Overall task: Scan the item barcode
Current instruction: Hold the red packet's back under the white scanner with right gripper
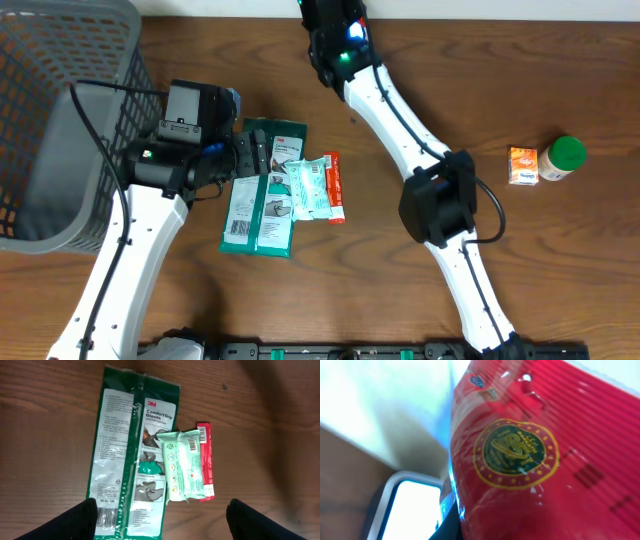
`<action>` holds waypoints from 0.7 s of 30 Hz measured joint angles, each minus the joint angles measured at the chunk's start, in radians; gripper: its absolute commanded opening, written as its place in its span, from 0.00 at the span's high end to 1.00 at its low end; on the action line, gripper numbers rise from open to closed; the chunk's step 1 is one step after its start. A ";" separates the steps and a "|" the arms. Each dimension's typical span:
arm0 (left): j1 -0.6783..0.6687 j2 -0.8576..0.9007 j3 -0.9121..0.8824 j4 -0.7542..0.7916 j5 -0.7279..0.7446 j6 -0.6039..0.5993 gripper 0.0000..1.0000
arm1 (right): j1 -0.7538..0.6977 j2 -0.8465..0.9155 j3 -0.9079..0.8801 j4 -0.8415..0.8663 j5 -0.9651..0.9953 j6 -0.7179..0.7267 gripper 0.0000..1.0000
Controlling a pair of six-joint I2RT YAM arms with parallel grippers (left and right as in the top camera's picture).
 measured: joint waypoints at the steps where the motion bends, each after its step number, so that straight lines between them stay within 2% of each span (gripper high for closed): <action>1: 0.000 0.000 0.000 0.000 0.000 0.000 0.17 | 0.000 0.011 0.000 0.032 0.005 -0.003 0.99; 7: 0.000 0.000 0.000 0.000 0.000 0.000 0.17 | 0.000 0.072 0.000 0.196 0.069 -0.018 0.99; 13: 0.000 0.000 0.000 -0.001 0.000 0.000 0.16 | 0.000 0.113 0.000 0.261 0.095 -0.029 0.99; 21: 0.000 0.000 0.000 0.000 0.000 0.000 0.16 | 0.000 0.161 0.000 0.282 0.100 -0.142 0.99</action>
